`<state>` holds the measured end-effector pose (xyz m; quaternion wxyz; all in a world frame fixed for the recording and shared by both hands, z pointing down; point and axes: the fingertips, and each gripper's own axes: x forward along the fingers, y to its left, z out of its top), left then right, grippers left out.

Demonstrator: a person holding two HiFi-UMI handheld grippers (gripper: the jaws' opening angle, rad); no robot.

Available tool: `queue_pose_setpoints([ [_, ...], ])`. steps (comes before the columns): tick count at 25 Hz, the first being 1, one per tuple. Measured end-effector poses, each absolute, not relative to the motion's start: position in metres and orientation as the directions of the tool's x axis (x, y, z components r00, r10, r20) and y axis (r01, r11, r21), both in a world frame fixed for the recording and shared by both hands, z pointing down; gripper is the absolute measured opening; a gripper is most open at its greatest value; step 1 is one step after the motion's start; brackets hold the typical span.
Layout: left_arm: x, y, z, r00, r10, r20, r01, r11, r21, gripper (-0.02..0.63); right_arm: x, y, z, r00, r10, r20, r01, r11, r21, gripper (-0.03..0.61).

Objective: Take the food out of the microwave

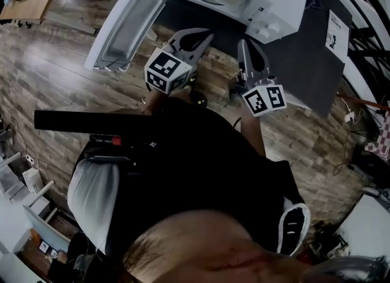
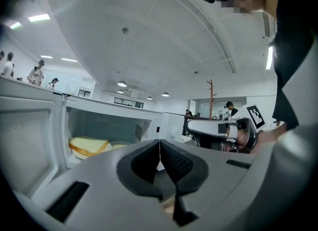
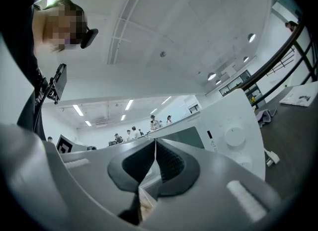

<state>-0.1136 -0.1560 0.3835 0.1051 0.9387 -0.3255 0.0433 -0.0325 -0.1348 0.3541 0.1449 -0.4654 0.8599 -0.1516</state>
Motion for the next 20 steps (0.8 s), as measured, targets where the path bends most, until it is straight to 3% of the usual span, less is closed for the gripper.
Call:
queue_pose_setpoints([
  [16,-0.160,-0.197,0.413,0.752,-0.633,0.182,-0.656,-0.693,0.300,0.008,-0.059,-0.171,0.366,-0.535,-0.843,-0.067,-0.758,0.513,-0.404,0.000],
  [20,-0.163,-0.211,0.414,0.749,-0.646,0.150,-0.640,-0.644,0.420,0.008,-0.061,-0.181,0.371,-0.536,-0.842,-0.056,-0.756,0.509,-0.412,0.000],
])
